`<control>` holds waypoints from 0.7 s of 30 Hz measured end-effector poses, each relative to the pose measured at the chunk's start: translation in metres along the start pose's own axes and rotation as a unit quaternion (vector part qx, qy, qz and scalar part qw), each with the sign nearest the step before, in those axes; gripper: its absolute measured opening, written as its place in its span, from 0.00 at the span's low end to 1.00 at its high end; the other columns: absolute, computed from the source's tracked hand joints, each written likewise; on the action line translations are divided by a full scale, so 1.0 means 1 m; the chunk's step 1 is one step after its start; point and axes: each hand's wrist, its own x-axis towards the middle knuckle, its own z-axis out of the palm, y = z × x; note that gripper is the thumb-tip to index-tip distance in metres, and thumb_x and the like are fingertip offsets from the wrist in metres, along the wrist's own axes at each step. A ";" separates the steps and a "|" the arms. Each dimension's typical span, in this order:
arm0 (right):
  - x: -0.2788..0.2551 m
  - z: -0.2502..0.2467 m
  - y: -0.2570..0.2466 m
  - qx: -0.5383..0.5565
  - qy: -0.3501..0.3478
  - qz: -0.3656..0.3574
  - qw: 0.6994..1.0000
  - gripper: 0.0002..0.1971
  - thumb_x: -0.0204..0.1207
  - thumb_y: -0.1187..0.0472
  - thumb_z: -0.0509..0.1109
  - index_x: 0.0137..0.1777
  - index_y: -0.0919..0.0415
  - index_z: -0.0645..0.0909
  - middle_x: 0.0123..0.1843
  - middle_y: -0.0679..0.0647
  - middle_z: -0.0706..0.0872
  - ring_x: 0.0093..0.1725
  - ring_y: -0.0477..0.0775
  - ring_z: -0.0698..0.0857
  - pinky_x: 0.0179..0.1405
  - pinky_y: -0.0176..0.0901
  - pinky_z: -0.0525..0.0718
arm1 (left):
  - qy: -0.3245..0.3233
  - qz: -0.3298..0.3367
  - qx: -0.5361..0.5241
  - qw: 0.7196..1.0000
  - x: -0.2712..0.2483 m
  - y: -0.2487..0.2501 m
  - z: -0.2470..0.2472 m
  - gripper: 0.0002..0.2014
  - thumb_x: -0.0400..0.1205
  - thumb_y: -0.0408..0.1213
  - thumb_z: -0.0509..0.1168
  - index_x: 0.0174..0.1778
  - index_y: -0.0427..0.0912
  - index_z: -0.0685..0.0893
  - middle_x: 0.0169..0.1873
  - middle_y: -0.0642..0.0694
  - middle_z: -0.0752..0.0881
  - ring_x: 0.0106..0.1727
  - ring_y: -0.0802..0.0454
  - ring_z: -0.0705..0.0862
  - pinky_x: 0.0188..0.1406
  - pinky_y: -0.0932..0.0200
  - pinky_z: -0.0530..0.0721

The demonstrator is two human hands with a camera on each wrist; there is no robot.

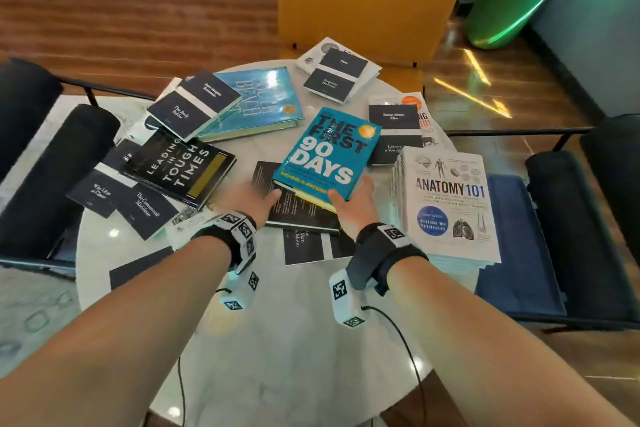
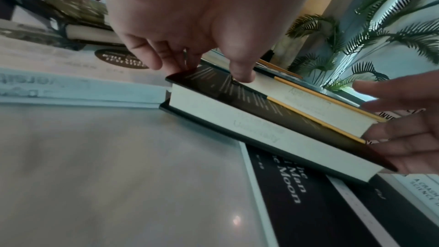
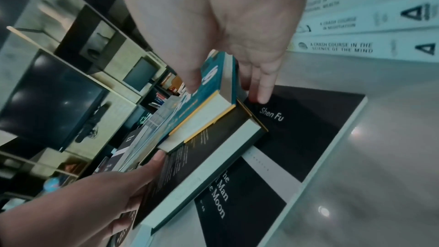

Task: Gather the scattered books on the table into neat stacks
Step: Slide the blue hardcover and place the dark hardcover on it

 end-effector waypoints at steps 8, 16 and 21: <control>0.020 0.005 0.007 -0.020 -0.007 0.026 0.999 0.18 0.81 0.56 0.66 0.67 0.63 0.77 0.66 0.58 0.85 0.63 0.57 0.84 0.51 0.39 0.76 | -0.051 -0.006 0.004 0.999 0.018 0.012 -0.012 0.38 0.78 0.63 0.63 0.73 0.36 0.68 0.70 0.31 0.74 0.72 0.32 0.73 0.71 0.37 0.73; 0.015 0.001 0.016 -0.011 -0.001 0.036 0.999 0.15 0.84 0.62 0.58 0.67 0.61 0.77 0.67 0.58 0.82 0.61 0.58 0.83 0.51 0.41 0.76 | -0.101 -0.010 -0.066 0.993 0.008 0.008 -0.017 0.35 0.77 0.60 0.67 0.69 0.35 0.74 0.63 0.36 0.81 0.64 0.38 0.80 0.60 0.48 0.81; 0.010 0.003 0.022 -0.013 -0.006 0.018 1.000 0.15 0.85 0.61 0.54 0.69 0.59 0.74 0.68 0.60 0.78 0.51 0.55 0.80 0.50 0.42 0.76 | -0.121 -0.054 -0.199 0.971 -0.007 0.001 -0.021 0.38 0.72 0.57 0.73 0.71 0.36 0.73 0.65 0.41 0.81 0.66 0.40 0.80 0.59 0.52 0.78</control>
